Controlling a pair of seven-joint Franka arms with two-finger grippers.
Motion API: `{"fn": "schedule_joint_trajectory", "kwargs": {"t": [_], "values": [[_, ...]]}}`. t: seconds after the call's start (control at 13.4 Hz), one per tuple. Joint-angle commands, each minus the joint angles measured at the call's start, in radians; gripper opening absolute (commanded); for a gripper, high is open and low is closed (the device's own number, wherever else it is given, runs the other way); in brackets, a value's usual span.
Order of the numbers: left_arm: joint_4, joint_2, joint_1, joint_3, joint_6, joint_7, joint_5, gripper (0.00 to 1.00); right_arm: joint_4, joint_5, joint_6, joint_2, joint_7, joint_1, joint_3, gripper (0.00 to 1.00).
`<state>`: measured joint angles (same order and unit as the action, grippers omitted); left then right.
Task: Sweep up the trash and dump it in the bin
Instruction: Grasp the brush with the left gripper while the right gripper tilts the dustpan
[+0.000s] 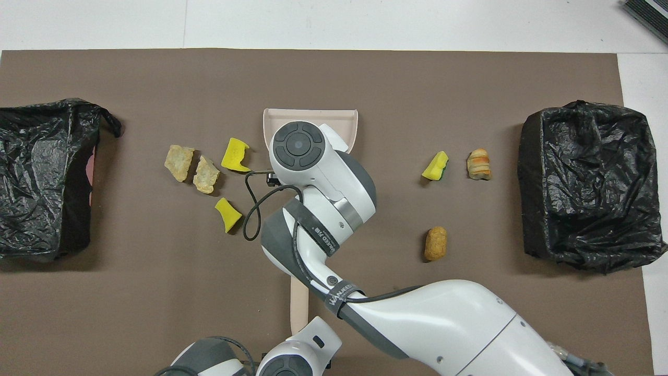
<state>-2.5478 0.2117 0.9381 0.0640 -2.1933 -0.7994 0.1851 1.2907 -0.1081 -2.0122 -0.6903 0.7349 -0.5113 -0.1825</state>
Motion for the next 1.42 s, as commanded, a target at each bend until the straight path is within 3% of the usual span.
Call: {"fn": "schedule_joint_trajectory", "kwargs": {"t": [0.0,0.15,0.22,0.67,0.97,1.34], "values": [[-0.008,0.058,-0.025,-0.016,0.069,0.005,0.016,0.00,0.042,-0.007,-0.020,0.014,0.018,0.016,-0.009,0.47],[-0.006,0.090,-0.061,-0.016,0.105,0.012,0.016,0.00,0.039,-0.007,-0.019,0.014,0.020,0.016,-0.008,0.04],[0.000,0.097,-0.073,-0.016,0.127,0.016,0.016,0.00,0.036,-0.010,-0.023,0.015,0.021,0.017,-0.009,0.00],[0.063,0.112,-0.275,-0.016,0.280,0.049,0.011,0.00,0.028,-0.028,-0.026,0.043,-0.082,0.040,-0.003,0.00],[0.124,0.123,-0.438,-0.023,0.317,0.087,-0.065,0.00,0.039,-0.071,0.001,0.066,-0.424,0.065,-0.005,0.00],[0.312,-0.018,-0.747,-0.023,0.365,0.354,-0.136,0.00,0.038,-0.131,0.038,0.066,-0.852,0.109,-0.005,0.00]]}}
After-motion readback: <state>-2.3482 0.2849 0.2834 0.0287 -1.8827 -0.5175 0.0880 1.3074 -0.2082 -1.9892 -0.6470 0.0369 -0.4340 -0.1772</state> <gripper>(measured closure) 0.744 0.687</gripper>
